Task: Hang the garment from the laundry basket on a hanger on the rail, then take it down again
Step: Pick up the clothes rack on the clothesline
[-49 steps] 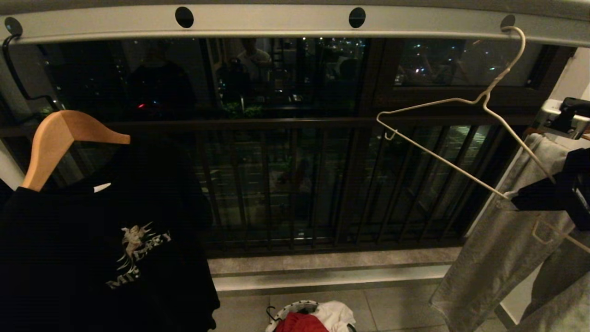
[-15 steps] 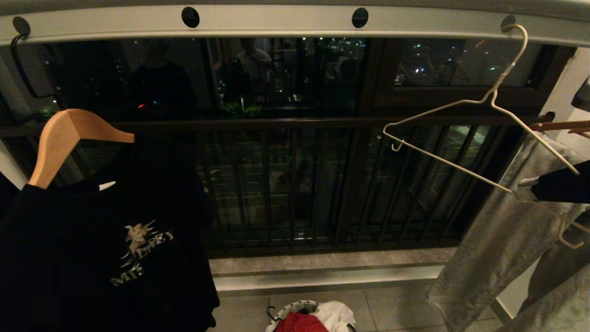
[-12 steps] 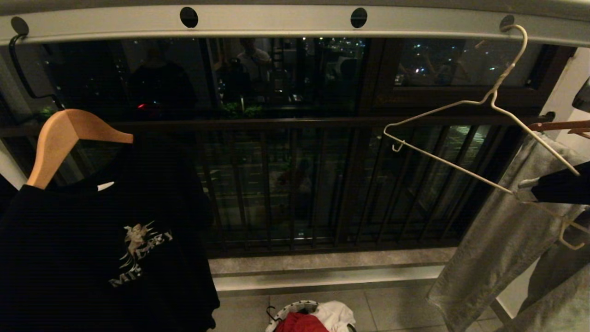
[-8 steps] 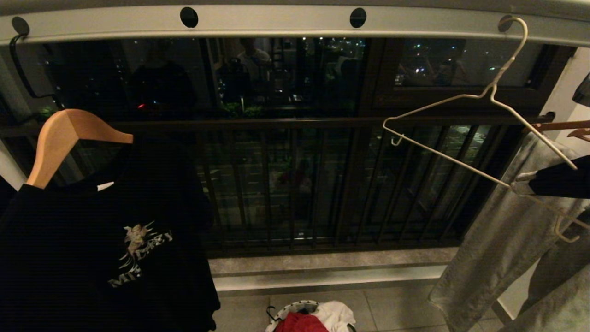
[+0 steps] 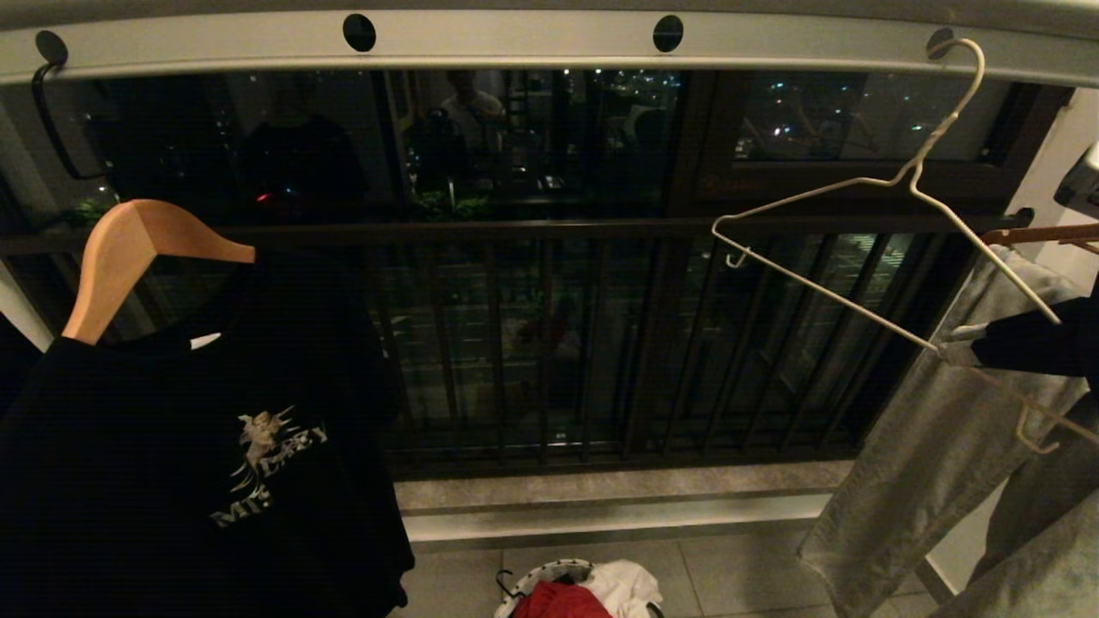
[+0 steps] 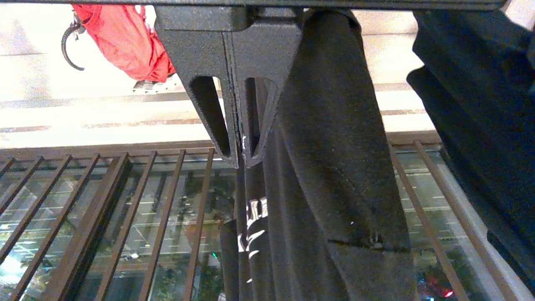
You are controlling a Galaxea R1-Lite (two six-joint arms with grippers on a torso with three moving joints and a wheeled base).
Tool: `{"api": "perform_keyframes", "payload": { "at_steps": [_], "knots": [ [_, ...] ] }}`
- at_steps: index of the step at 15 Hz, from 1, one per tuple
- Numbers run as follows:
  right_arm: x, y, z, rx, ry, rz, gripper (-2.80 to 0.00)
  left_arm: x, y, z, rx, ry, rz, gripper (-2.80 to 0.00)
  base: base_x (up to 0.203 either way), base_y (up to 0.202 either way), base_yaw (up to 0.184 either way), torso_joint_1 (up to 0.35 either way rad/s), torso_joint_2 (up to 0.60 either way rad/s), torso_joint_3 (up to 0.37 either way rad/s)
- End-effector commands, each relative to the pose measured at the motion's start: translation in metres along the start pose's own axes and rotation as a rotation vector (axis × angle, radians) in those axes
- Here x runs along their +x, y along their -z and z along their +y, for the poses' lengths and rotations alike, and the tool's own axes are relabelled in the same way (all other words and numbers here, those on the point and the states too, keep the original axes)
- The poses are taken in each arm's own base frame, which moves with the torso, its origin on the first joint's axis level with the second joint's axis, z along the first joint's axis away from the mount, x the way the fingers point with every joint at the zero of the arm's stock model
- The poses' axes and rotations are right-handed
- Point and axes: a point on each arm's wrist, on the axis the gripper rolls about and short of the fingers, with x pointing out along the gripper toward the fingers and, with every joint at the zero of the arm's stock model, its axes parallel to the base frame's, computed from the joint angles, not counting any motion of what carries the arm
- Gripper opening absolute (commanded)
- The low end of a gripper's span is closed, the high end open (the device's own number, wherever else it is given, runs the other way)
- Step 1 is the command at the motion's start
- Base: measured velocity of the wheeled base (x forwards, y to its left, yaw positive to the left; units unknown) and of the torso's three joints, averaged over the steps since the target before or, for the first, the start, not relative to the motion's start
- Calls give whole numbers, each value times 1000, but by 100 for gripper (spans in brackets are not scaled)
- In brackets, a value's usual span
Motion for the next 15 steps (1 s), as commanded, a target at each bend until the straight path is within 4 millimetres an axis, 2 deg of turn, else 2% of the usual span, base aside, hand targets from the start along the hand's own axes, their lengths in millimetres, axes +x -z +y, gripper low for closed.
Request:
{"api": "perform_keyframes", "payload": {
  "at_steps": [1, 15],
  "knots": [
    [-4, 3, 4, -5, 1, -7, -280, 0, 0, 0, 1, -1, 1, -280, 0, 0, 0, 0, 0, 0],
    [-14, 3, 12, -16, 34, -83, -280, 0, 0, 0, 1, -1, 1, -280, 0, 0, 0, 0, 0, 0]
  ]
}}
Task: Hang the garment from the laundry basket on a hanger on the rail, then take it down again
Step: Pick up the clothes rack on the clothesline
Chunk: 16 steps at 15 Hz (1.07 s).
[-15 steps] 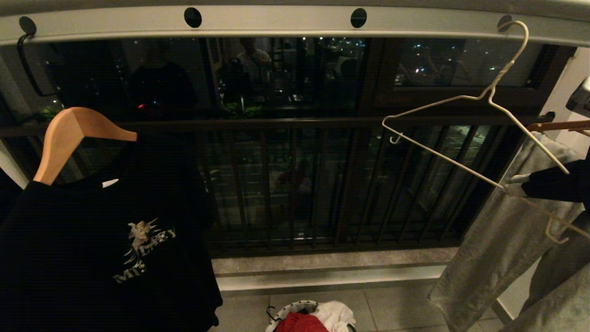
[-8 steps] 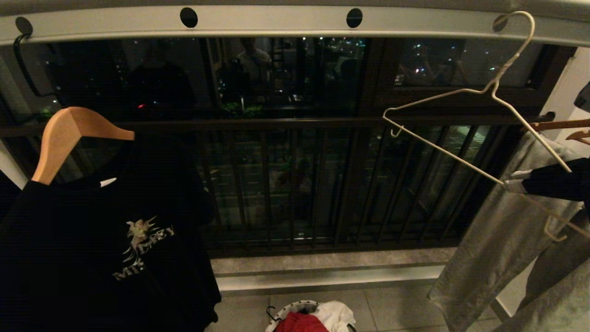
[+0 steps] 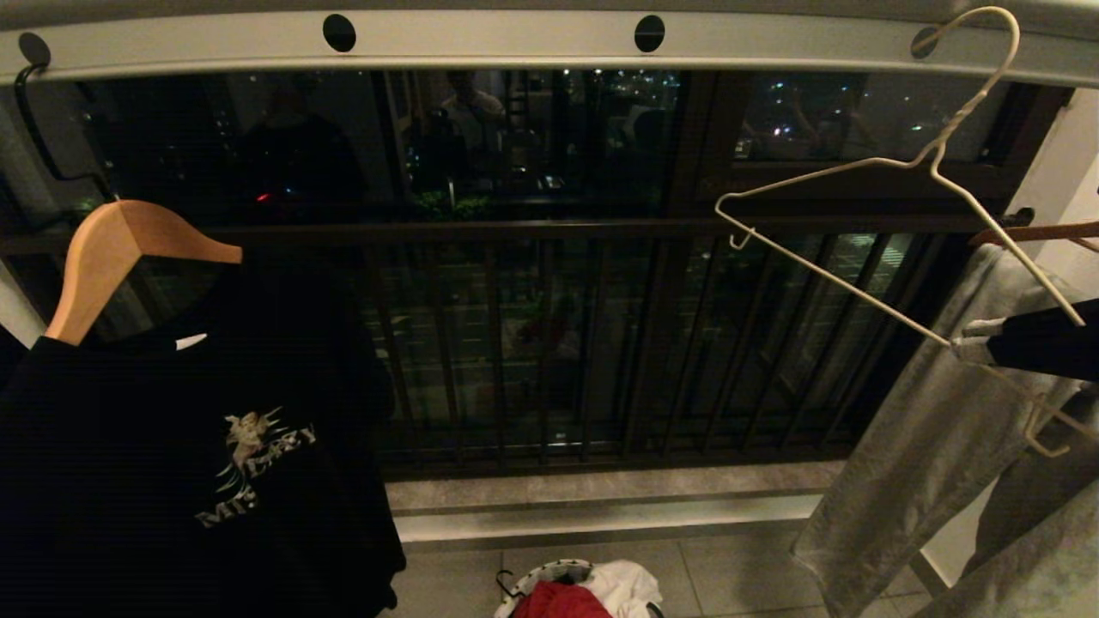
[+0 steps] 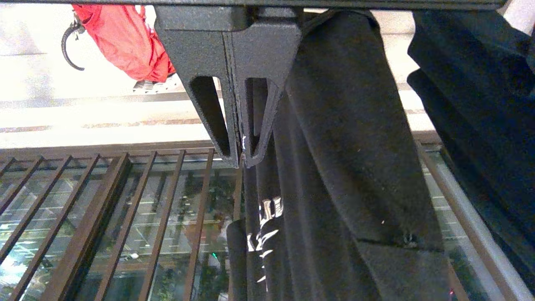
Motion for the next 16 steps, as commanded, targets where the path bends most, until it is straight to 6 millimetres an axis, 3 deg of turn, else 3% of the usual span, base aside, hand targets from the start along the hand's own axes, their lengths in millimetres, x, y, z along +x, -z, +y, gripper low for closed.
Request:
{"api": "perform_keyframes", "payload": {
  "at_steps": [1, 8, 16],
  "knots": [
    [-4, -2, 1, 3, 9, -21, -280, 0, 0, 0, 0, 0, 1, -280, 0, 0, 0, 0, 0, 0],
    [-14, -3, 7, -7, 25, -59, -280, 0, 0, 0, 0, 0, 1, -280, 0, 0, 0, 0, 0, 0],
    [-42, 14, 35, -47, 6, -99, -280, 0, 0, 0, 0, 0, 1, -280, 0, 0, 0, 0, 0, 0]
  ]
}}
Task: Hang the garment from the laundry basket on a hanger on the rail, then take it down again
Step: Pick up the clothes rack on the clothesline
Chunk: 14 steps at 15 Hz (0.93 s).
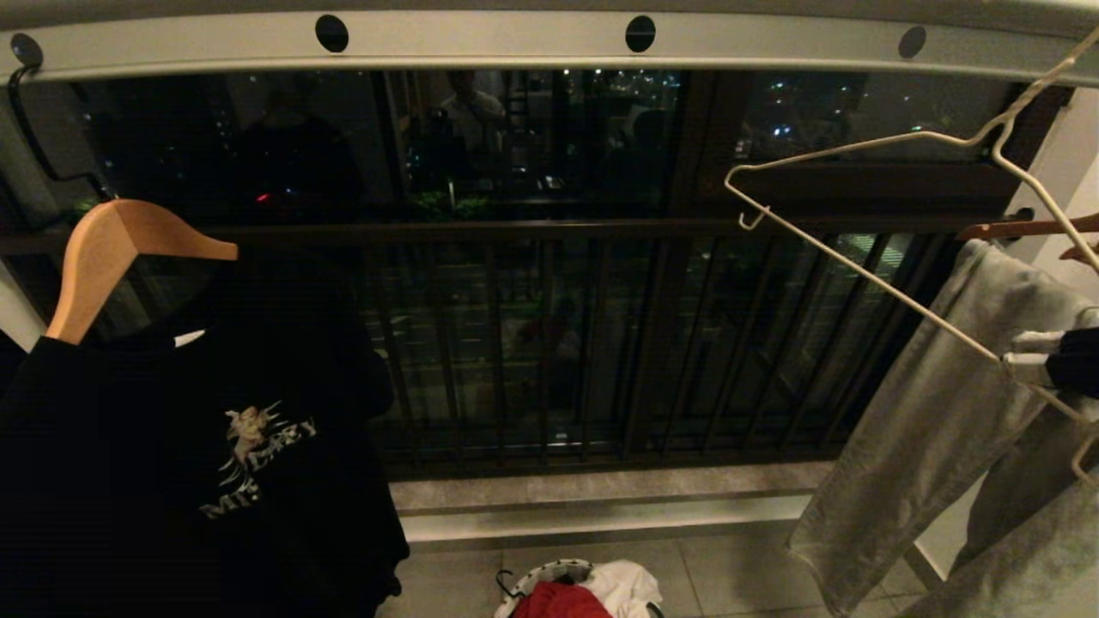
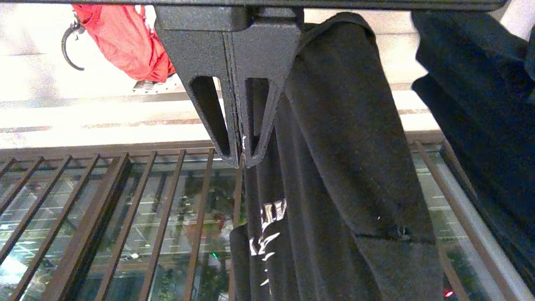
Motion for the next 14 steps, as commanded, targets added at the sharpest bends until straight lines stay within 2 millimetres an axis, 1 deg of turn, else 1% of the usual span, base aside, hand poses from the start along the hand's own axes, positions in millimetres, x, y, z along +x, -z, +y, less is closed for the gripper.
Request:
{"api": "perform_keyframes", "payload": {
  "at_steps": [1, 5, 8, 14],
  "knots": [
    [-12, 5, 10, -12, -7, -12, -280, 0, 0, 0, 0, 0, 1, -280, 0, 0, 0, 0, 0, 0],
    [-22, 15, 22, 10, -64, 39, -280, 0, 0, 0, 0, 0, 1, -280, 0, 0, 0, 0, 0, 0],
    [-25, 21, 30, 5, -106, 47, -280, 0, 0, 0, 0, 1, 2, -280, 0, 0, 0, 0, 0, 0],
    [-22, 40, 43, 6, -170, 83, -280, 0, 0, 0, 0, 0, 1, -280, 0, 0, 0, 0, 0, 0]
  ]
}}
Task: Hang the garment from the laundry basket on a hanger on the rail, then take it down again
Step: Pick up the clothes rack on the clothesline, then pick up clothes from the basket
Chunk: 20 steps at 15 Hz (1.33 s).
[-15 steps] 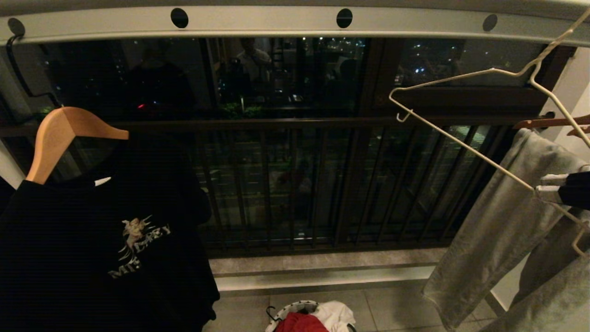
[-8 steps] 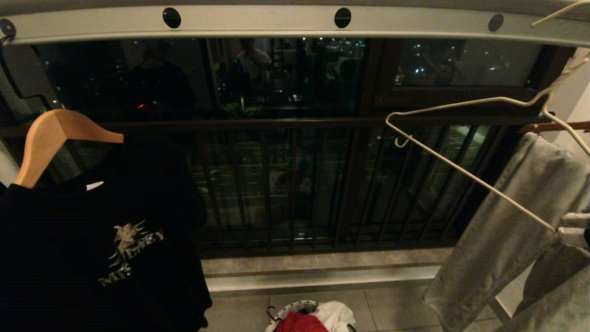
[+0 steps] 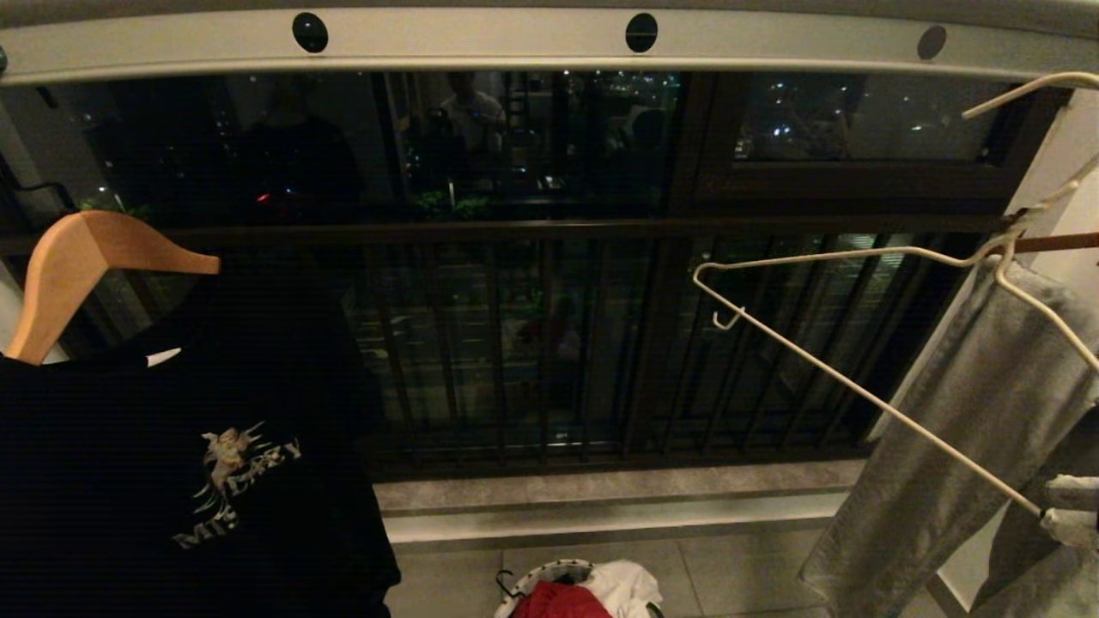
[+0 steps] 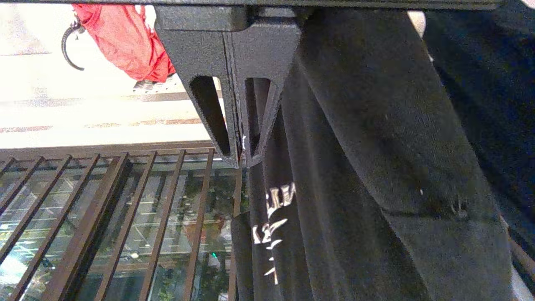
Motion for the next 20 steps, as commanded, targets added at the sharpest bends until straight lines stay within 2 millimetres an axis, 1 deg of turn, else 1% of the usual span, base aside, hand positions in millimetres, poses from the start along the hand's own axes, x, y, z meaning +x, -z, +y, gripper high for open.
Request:
{"api": "perform_keyframes", "payload": {
  "at_steps": [1, 5, 8, 12, 15, 18, 20],
  "knots": [
    [2, 6, 4, -4, -31, 12, -280, 0, 0, 0, 0, 0, 1, -280, 0, 0, 0, 0, 0, 0],
    [10, 11, 8, -5, -139, 6, -280, 0, 0, 0, 0, 0, 2, -280, 0, 0, 0, 0, 0, 0],
    [19, 12, 8, -2, -223, 14, -280, 0, 0, 0, 0, 0, 1, -280, 0, 0, 0, 0, 0, 0],
    [33, 11, 4, 19, -310, 18, -280, 0, 0, 0, 0, 0, 2, -280, 0, 0, 0, 0, 0, 0],
    [49, 10, -1, 26, -388, -1, -280, 0, 0, 0, 0, 0, 1, -280, 0, 0, 0, 0, 0, 0],
    [70, 14, -7, 23, -391, -16, -280, 0, 0, 0, 0, 0, 2, -280, 0, 0, 0, 0, 0, 0],
    [78, 15, -10, 19, -397, -37, -280, 0, 0, 0, 0, 0, 2, -280, 0, 0, 0, 0, 0, 0]
  ]
}}
